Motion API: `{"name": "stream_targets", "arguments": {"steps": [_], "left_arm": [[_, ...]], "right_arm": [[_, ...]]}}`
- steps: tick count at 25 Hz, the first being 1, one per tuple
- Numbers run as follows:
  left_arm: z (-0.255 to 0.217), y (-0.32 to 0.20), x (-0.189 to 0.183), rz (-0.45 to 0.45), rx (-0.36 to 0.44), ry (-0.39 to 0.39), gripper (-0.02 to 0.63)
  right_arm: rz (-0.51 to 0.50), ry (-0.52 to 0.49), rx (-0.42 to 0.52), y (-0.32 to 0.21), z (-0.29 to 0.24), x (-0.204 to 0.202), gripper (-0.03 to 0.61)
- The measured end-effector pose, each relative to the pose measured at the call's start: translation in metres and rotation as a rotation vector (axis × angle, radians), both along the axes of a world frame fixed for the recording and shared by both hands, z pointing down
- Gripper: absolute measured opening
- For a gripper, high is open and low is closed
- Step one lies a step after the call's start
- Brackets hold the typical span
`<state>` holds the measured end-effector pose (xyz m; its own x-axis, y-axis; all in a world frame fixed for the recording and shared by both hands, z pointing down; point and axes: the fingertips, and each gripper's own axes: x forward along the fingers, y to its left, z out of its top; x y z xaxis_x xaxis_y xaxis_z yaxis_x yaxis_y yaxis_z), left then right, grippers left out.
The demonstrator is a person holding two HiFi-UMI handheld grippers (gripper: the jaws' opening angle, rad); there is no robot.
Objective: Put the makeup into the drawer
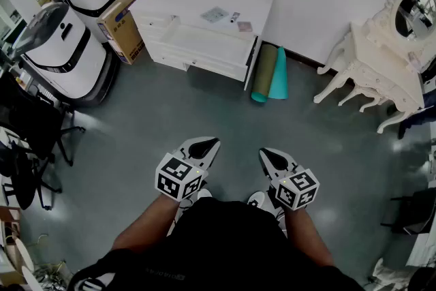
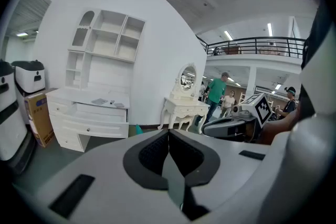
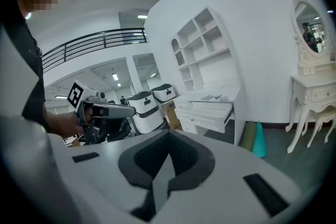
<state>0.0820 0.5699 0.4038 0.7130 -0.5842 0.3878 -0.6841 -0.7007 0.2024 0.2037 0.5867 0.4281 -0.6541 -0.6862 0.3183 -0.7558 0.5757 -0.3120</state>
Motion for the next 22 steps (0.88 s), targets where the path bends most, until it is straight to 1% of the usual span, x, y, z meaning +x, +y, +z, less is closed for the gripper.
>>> {"name": "stream_targets", "arguments": {"steps": [5,13,18,22], "left_arm": [[0.001,0.003,0.002,0.02,-0.005,-0.01,0.011],[0.003,0.004,-0.007,0.023,-0.013,-0.013,0.011],[0.009,0.006,-0.014,0.031,-0.035,-0.025,0.011],[0.011,0.009,-0.021,0.052,-0.035,-0.032,0.011]], "right_arm": [[0.01,-0.006,-0.009,0.001,0.003,0.0,0.025],[0.014,-0.003,-0.013,0.002,0.007,-0.008,0.025],[0.019,-0.059,0.009,0.003,-0.001,-0.019,0.026],[0.04,-0.086,0.023,0.006,-0.001,-0.029,0.029]]}}
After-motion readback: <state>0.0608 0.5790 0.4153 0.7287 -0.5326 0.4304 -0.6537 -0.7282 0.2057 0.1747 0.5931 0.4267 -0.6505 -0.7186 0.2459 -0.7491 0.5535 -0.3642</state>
